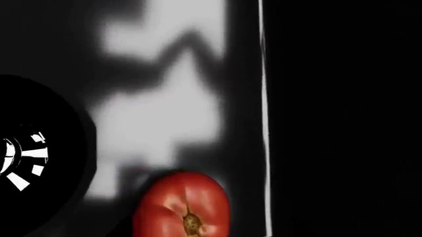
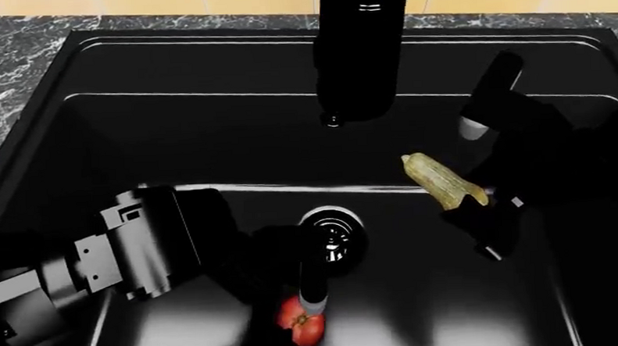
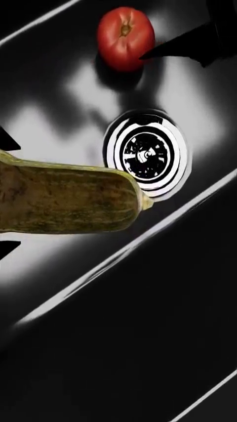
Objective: Pick up the fruits and vegetables and place them in the sink. Turn on the sink faucet to wash them. Then turn the sink off and put them in the tray.
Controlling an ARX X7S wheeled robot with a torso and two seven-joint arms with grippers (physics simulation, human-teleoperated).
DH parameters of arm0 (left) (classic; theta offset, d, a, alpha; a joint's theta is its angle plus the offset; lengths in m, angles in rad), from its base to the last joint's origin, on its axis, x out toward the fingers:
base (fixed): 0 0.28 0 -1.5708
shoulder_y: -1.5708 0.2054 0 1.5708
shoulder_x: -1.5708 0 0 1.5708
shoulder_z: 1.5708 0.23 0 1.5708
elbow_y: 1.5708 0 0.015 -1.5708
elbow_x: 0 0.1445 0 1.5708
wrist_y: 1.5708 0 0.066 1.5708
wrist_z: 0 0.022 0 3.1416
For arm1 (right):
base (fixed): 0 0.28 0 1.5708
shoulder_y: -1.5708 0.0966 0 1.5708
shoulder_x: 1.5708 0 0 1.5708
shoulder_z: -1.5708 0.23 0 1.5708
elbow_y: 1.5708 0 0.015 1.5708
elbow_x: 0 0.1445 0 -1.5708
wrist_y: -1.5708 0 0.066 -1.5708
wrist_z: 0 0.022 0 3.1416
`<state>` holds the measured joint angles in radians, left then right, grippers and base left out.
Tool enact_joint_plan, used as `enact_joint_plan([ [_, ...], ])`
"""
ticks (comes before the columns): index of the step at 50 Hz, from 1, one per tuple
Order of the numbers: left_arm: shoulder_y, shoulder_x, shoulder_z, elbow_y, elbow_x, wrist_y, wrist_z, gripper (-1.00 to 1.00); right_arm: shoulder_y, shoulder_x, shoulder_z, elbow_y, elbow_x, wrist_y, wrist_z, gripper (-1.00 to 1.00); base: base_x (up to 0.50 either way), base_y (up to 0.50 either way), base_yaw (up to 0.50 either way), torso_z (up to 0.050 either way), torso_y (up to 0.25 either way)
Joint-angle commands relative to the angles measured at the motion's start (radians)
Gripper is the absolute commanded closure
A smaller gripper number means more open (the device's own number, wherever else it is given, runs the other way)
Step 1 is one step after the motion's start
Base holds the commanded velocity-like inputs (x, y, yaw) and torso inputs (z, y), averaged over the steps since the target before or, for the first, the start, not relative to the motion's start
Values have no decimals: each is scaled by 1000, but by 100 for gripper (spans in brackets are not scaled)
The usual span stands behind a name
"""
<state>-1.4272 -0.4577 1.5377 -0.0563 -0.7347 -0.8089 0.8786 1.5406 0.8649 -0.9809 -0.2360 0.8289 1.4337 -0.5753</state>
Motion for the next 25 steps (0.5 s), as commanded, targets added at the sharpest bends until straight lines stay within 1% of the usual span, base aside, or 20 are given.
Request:
enact_joint_plan([
  [1, 9, 12, 16, -20, 25, 4, -17, -100, 31, -3, 7, 4, 2, -6, -1, 100, 0, 0, 0, 3, -232],
  [5, 10, 13, 15, -22, 25, 1, -22, -100, 32, -2, 4, 6, 2, -9, -2, 100, 0, 0, 0, 4, -250],
  [7, 13, 14, 15, -26, 25, 5, -18, -100, 35, -1, 1, 8, 1, -11, -4, 100, 0, 0, 0, 4, -119],
  [25, 40, 26, 29, -39, 31, 35, -1, -100, 46, -1, -13, 15, 2, -20, -3, 100, 0, 0, 0, 0, 0],
])
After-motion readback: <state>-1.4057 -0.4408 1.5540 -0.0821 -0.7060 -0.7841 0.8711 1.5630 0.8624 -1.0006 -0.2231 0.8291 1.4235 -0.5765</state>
